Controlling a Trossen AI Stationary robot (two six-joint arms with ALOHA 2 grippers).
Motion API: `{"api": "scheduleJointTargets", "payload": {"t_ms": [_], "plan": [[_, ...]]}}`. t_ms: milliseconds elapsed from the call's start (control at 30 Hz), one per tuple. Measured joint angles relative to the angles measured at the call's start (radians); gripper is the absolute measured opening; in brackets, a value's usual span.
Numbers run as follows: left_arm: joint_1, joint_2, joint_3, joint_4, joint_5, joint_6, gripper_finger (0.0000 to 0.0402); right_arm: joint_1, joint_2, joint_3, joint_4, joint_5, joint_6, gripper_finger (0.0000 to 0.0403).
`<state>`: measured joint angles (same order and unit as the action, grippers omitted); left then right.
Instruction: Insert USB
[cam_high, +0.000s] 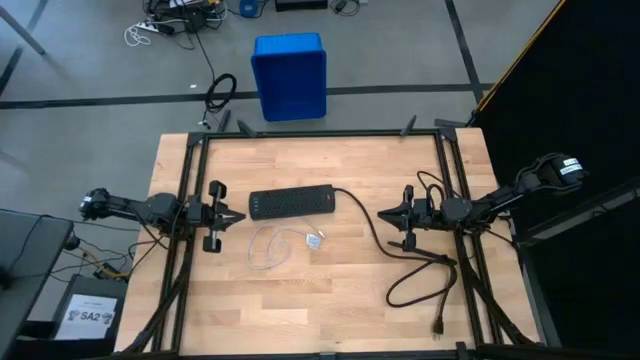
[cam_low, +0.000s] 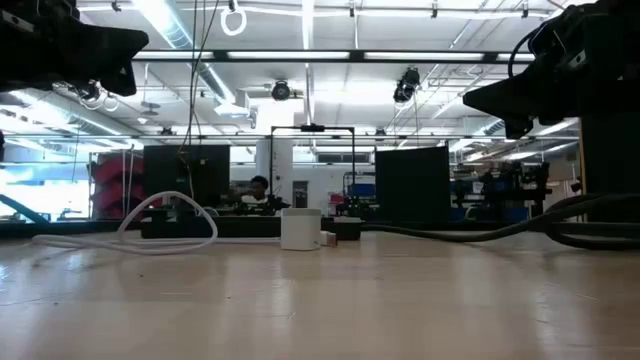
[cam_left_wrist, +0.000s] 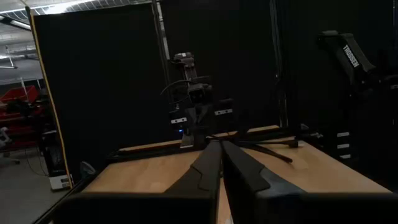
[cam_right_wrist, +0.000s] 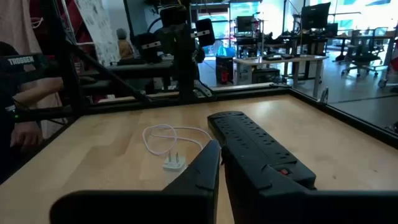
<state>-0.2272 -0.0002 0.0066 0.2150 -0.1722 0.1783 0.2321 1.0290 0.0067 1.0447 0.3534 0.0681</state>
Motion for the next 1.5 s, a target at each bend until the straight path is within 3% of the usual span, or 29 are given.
{"api": "scheduleJointTargets", "payload": {"t_ms": [1500], "plan": [[0.000, 0.000, 0.000, 0.000, 0.000, 0.000, 0.0001, 0.000, 0.000, 0.000, 0.000, 0.000, 0.000, 0.0008]]}}
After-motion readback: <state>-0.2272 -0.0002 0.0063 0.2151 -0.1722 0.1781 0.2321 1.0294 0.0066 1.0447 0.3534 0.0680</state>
